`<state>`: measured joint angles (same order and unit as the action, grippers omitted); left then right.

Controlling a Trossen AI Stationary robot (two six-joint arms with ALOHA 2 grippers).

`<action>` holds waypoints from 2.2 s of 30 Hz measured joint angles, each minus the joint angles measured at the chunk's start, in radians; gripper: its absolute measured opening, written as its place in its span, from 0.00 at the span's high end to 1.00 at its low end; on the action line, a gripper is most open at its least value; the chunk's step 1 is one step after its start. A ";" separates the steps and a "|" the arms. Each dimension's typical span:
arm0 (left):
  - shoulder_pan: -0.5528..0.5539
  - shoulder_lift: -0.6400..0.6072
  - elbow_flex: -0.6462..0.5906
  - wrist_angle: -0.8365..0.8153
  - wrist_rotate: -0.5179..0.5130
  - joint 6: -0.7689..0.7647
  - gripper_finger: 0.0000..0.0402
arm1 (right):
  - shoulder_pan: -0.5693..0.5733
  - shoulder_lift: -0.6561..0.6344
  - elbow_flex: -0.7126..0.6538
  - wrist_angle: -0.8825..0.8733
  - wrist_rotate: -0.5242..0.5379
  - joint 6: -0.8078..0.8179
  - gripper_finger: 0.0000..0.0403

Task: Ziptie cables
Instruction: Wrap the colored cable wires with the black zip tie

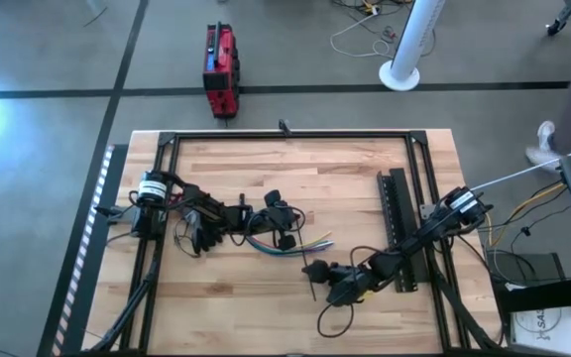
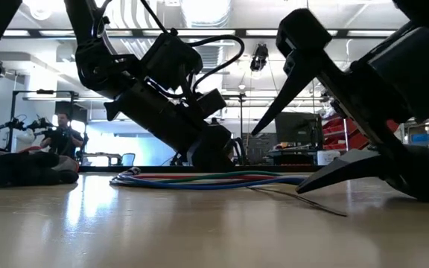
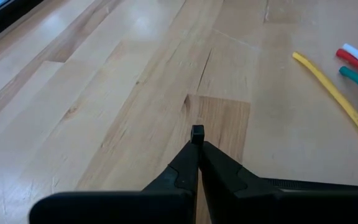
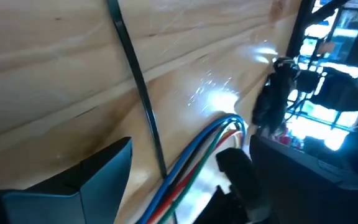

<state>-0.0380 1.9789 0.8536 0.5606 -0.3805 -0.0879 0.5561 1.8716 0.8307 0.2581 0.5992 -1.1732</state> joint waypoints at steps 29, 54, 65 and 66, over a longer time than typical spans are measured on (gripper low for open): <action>0.001 0.000 0.000 0.000 -0.001 -0.031 1.00 | -0.061 -0.144 0.000 0.037 -0.452 0.865 0.31; -0.007 0.000 0.000 -0.006 0.005 -0.079 1.00 | -0.068 0.028 -0.003 0.093 -0.287 0.755 0.27; -0.007 0.000 0.000 -0.011 0.006 -0.079 1.00 | -0.074 -0.032 -0.006 -0.042 -0.163 0.578 0.27; -0.007 0.000 0.000 -0.011 0.006 -0.079 1.00 | -0.074 -0.032 -0.006 -0.046 -0.160 0.574 0.27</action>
<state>-0.0448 1.9789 0.8536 0.5495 -0.3743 -0.1665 0.4824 1.8397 0.8249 0.2125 0.4389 -0.5988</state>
